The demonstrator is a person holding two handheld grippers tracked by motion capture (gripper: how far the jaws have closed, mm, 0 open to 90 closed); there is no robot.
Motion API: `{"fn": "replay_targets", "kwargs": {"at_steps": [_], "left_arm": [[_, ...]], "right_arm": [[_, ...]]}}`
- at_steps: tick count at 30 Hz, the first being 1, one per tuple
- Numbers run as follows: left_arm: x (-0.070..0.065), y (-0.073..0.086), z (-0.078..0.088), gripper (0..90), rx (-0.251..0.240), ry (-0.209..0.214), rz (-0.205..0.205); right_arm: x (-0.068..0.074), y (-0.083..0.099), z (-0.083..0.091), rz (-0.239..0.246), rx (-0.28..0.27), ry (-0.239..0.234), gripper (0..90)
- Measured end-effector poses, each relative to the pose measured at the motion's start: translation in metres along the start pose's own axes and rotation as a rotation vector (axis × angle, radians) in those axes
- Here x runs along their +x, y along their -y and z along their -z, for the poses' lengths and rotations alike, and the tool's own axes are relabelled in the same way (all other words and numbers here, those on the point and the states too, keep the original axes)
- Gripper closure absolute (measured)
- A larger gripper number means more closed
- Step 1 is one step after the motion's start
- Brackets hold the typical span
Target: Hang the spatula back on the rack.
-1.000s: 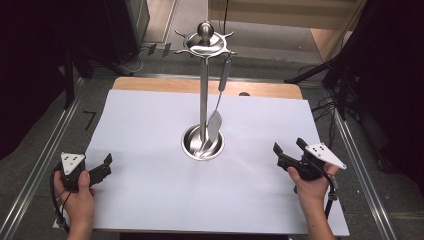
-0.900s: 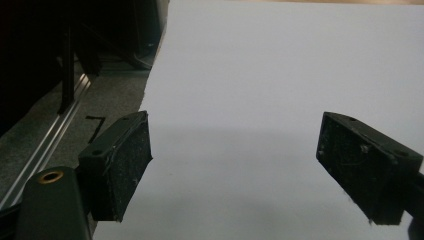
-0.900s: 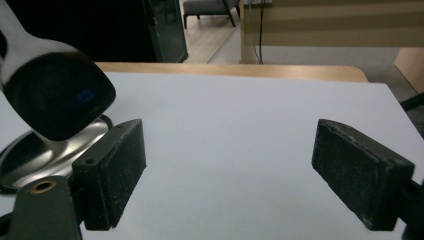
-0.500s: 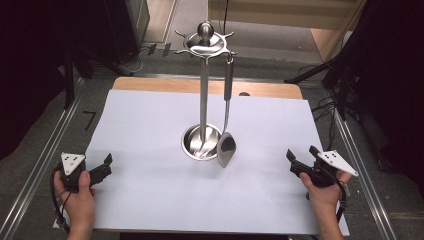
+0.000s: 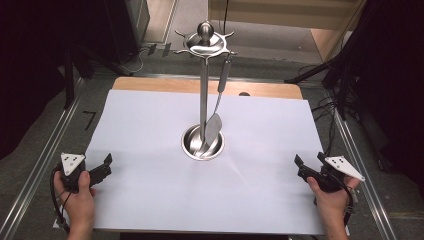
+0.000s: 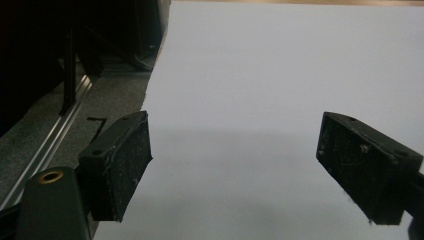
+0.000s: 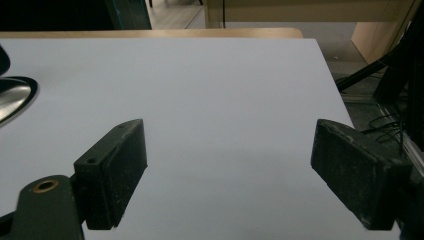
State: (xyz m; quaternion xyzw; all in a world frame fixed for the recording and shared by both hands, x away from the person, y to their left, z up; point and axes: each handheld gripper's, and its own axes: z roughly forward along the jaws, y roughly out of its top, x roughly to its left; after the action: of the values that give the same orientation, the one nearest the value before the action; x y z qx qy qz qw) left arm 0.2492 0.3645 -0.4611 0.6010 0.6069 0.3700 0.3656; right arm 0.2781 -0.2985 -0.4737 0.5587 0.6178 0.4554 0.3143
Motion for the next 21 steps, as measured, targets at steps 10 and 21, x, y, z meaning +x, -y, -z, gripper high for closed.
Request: {"fn": "replay_targets", "kwargs": {"at_steps": [10,21], "left_arm": [[0.000,0.000,0.000,15.3,-0.003,-0.004,-0.002],[0.000,0.000,0.001,15.3,-0.007,-0.001,0.002]], "right_arm": [[-0.017,0.010,0.012,-0.013,0.019,0.036,15.4],[-0.040,0.020,0.034,-0.038,0.021,0.091,15.4]]}}
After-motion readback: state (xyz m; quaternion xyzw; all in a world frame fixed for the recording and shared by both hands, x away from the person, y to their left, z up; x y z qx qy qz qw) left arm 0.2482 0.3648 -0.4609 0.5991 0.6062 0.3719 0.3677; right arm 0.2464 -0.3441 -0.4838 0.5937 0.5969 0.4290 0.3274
